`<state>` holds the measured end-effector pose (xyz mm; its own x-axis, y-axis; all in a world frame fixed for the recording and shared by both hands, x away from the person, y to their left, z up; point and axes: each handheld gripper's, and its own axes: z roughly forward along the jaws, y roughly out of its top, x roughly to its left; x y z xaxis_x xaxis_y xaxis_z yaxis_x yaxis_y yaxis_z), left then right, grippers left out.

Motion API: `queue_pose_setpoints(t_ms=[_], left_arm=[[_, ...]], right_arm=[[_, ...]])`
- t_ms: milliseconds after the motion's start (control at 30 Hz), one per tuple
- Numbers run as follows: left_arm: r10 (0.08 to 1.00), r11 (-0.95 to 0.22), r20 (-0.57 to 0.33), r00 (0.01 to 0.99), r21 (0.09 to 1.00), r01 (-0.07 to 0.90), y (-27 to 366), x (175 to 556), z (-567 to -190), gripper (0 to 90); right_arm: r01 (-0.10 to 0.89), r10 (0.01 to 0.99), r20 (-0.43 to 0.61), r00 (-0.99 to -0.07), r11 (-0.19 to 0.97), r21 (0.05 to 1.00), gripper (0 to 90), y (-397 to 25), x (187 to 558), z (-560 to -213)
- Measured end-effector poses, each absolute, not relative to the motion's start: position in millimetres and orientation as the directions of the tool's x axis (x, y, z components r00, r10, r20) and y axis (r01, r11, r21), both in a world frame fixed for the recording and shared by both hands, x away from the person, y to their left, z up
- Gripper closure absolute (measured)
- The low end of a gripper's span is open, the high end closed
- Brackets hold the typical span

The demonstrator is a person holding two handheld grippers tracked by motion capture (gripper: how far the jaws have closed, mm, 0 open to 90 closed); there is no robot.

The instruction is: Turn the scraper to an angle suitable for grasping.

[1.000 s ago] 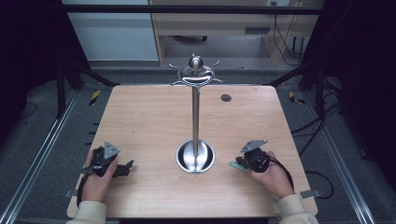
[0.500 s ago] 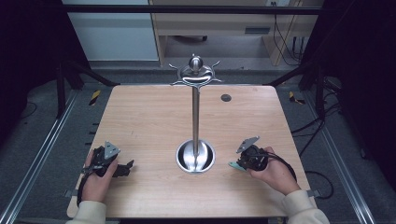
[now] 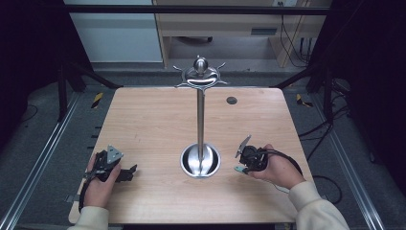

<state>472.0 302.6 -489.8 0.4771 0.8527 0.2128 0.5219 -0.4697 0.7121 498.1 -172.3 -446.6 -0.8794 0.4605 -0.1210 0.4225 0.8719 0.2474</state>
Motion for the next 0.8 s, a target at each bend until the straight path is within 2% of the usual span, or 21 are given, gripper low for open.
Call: queue_pose_setpoints(t_ms=[167, 800], left_arm=[[0.849, -0.476, 0.214, 0.482, 0.706, 0.524, 302, 473, -491, 2.9], [0.848, -0.477, 0.213, 0.485, 0.705, 0.524, 301, 473, -491, 2.8]], right_arm=[[0.429, 0.458, -0.107, -0.882, 0.877, 0.215, 69.6, -173, 503, -454], [0.464, 0.479, -0.047, -0.876, 0.866, 0.187, 69.5, -178, 510, -463]])
